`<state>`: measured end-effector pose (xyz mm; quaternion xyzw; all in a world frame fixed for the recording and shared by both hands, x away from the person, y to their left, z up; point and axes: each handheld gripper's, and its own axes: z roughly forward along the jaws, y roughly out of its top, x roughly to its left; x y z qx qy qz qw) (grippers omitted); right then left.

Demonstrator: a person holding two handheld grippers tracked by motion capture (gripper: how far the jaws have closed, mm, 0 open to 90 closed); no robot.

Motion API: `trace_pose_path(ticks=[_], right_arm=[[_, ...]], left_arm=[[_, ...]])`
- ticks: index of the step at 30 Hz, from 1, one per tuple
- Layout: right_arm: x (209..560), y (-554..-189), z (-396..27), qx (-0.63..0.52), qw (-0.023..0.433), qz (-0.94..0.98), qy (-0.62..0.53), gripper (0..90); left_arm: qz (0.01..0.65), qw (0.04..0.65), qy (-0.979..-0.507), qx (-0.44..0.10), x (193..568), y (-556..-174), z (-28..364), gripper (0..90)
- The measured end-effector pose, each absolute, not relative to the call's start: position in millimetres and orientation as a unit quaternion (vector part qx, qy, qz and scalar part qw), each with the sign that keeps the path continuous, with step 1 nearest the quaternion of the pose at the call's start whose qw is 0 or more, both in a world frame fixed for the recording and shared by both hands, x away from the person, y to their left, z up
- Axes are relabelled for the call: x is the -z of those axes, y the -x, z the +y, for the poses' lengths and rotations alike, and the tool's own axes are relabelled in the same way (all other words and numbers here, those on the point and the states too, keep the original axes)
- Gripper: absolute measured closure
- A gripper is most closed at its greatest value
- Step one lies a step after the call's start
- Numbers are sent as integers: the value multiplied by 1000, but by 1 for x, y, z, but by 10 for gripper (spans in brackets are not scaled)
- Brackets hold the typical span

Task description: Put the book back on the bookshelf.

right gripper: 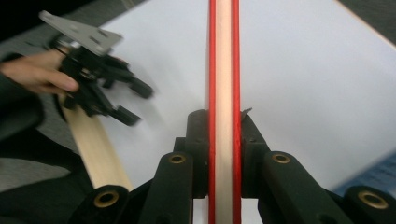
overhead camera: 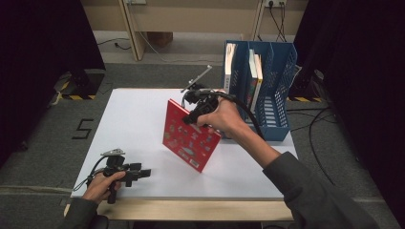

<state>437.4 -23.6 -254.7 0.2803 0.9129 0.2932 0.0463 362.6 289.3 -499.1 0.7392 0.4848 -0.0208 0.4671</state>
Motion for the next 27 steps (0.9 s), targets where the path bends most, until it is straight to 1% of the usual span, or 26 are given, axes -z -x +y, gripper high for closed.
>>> trace_pose_path(ticks=[5, 10, 12, 15, 27], right_arm=[[251, -440, -51, -288, 61, 908, -298, 796], [248, -439, -65, -278, 73, 908, -306, 795], [250, -440, -66, -269, 76, 910, -305, 795], [258, -443, -66, -264, 68, 910, -312, 795], [261, -450, -50, -243, 67, 918, -308, 792]], left_arm=[[486, 468, -738, 23, 499, -363, 290, 257], [486, 468, -738, 22, 499, -363, 289, 255], [486, 468, -738, 22, 499, -363, 289, 255], [486, 468, -738, 23, 499, -363, 290, 255], [485, 468, -738, 24, 499, -363, 290, 255]])
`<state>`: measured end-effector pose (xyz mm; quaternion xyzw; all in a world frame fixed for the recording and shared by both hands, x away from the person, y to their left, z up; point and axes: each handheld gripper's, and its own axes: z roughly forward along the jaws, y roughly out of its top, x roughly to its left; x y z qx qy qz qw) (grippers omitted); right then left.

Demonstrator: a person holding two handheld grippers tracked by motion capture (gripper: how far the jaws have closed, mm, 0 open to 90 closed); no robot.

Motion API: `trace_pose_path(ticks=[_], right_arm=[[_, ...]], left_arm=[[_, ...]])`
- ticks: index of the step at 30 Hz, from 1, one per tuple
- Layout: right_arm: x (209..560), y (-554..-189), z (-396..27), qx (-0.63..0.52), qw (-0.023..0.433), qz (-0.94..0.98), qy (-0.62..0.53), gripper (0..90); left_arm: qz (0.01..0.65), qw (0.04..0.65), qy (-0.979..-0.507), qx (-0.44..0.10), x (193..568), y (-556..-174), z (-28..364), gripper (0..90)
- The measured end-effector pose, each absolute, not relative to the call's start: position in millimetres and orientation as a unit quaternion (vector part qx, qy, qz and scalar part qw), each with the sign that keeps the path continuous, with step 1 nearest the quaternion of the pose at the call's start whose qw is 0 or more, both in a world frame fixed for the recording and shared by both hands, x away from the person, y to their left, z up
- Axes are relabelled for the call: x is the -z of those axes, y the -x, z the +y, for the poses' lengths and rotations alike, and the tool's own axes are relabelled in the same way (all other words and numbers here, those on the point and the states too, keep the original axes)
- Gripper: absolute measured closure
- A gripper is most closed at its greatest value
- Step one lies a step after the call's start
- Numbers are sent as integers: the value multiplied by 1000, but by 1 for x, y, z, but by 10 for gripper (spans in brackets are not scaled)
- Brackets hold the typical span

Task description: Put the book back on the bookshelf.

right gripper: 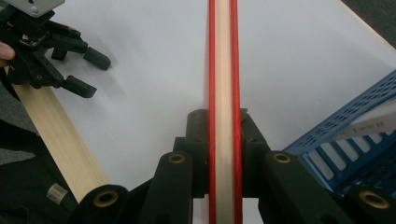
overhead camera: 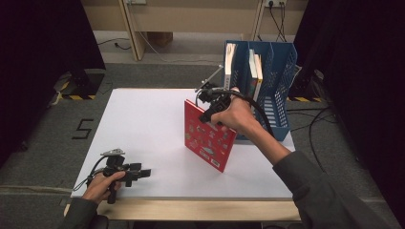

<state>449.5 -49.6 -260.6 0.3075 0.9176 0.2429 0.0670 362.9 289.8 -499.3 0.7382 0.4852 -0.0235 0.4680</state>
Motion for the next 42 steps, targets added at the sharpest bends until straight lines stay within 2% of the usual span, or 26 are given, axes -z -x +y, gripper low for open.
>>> trace_pose_path(ticks=[13, 28, 31, 42], right_arm=[[264, -456, -42, -221, 66, 922, -311, 783], [268, -462, -48, -234, 30, 918, -320, 780], [268, -465, -53, -240, 40, 916, -319, 791], [254, -453, -96, -308, 29, 890, -334, 795]], left_arm=[[485, 468, -739, 23, 499, -363, 289, 255], [485, 468, -739, 24, 499, -363, 290, 254], [485, 468, -738, 25, 499, -363, 290, 254], [486, 469, -737, 28, 499, -363, 290, 254]])
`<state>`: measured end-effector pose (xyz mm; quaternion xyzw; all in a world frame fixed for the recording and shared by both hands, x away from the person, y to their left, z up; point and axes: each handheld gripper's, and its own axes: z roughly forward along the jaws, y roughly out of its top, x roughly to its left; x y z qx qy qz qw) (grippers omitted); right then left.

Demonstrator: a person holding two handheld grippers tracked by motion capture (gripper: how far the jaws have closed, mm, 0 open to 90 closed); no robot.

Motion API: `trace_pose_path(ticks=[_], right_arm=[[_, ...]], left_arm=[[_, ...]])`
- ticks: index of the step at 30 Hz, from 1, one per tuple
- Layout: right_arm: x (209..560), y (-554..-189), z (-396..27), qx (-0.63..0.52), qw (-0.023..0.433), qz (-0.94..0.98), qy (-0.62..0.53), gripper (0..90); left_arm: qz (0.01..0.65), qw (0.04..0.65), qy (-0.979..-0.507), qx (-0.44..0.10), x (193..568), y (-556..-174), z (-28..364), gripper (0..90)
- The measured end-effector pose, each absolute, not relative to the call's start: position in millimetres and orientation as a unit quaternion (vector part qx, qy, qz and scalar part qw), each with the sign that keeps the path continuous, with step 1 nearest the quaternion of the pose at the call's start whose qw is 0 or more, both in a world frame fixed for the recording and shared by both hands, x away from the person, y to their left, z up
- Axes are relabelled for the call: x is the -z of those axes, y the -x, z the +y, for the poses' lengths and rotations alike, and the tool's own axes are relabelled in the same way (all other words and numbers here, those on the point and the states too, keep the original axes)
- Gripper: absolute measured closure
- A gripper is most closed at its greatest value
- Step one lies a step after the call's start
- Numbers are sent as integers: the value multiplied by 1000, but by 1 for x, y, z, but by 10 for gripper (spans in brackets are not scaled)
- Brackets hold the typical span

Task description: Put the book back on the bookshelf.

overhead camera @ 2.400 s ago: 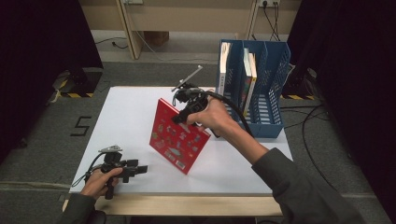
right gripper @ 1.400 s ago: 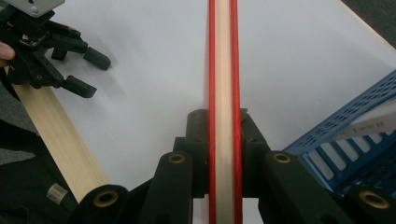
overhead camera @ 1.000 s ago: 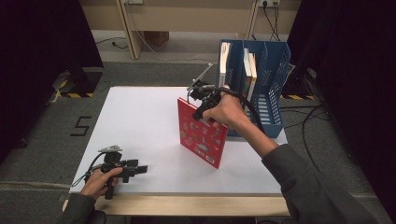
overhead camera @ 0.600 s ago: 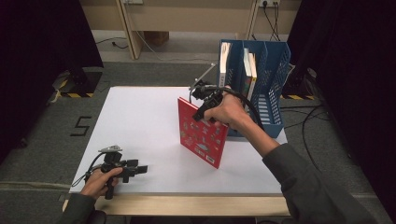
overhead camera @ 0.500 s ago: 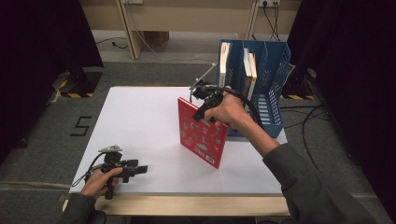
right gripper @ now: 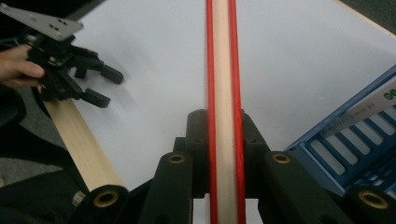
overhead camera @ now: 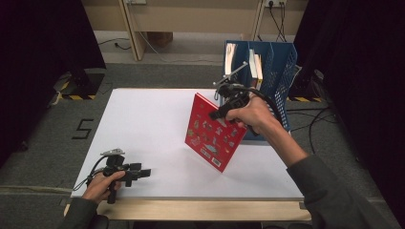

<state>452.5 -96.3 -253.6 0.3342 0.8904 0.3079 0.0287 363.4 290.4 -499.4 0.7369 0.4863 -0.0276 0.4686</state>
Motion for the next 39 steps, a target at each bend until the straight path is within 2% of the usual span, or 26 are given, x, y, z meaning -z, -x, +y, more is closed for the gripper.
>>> trace_pose_path(ticks=[10, 29, 39], right_arm=[[234, -435, -139, -337, 33, 873, -351, 794], [207, -417, -247, -349, 94, 821, -442, 795], [195, -416, -280, -348, 122, 799, -475, 795]], left_arm=[[488, 470, -735, 29, 500, -364, 291, 254], [490, 472, -732, 34, 500, -364, 292, 252], [490, 473, -731, 35, 500, -364, 292, 250]])
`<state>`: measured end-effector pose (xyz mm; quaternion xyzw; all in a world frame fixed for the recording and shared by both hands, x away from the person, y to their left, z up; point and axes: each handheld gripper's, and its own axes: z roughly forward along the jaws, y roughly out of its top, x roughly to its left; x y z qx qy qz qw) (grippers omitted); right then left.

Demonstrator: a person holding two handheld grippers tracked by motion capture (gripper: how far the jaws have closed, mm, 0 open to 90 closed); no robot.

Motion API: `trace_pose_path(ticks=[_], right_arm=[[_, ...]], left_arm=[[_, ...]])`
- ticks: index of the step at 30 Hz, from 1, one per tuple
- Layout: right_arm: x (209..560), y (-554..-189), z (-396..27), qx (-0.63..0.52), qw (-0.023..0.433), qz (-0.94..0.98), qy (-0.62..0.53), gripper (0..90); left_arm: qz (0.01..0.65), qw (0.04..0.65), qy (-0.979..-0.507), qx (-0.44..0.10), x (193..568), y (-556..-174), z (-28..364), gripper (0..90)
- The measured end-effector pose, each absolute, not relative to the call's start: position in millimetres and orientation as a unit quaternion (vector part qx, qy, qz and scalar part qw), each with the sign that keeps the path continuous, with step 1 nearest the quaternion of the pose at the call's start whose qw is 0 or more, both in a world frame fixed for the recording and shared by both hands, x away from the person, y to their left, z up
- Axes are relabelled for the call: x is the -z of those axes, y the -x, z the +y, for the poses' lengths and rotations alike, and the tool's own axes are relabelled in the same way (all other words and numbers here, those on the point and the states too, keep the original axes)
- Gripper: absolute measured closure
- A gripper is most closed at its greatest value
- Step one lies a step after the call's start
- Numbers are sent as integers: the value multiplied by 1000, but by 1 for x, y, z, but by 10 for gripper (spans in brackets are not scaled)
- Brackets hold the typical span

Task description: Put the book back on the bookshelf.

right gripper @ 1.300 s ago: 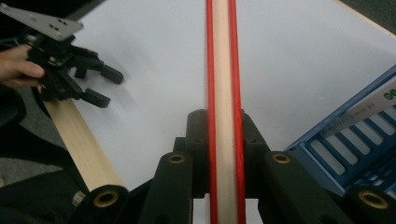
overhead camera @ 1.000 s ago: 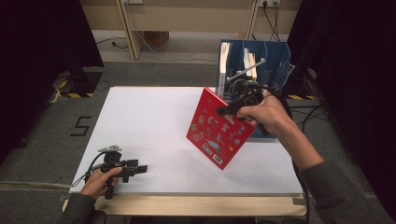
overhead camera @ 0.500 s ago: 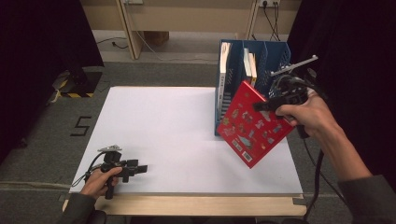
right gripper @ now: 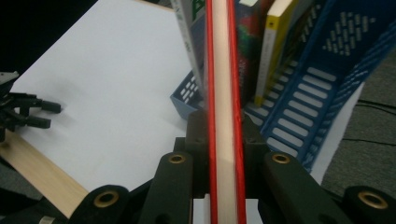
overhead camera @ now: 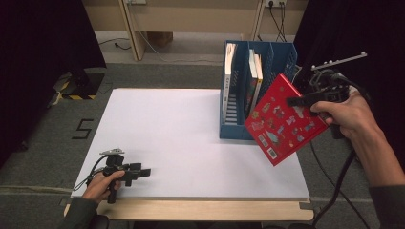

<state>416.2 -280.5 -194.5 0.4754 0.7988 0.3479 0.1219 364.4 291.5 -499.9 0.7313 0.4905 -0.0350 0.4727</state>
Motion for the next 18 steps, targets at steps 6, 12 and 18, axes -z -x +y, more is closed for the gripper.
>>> trace_pose_path(ticks=[6, 12, 18], right_arm=[[181, -415, -292, -345, 139, 790, -487, 795], [170, -420, -302, -337, 158, 781, -502, 795], [162, -434, -309, -329, 171, 770, -519, 795]], left_arm=[[490, 473, -731, 35, 500, -364, 292, 251], [492, 473, -730, 37, 500, -365, 292, 250], [492, 474, -729, 38, 500, -365, 292, 249]])
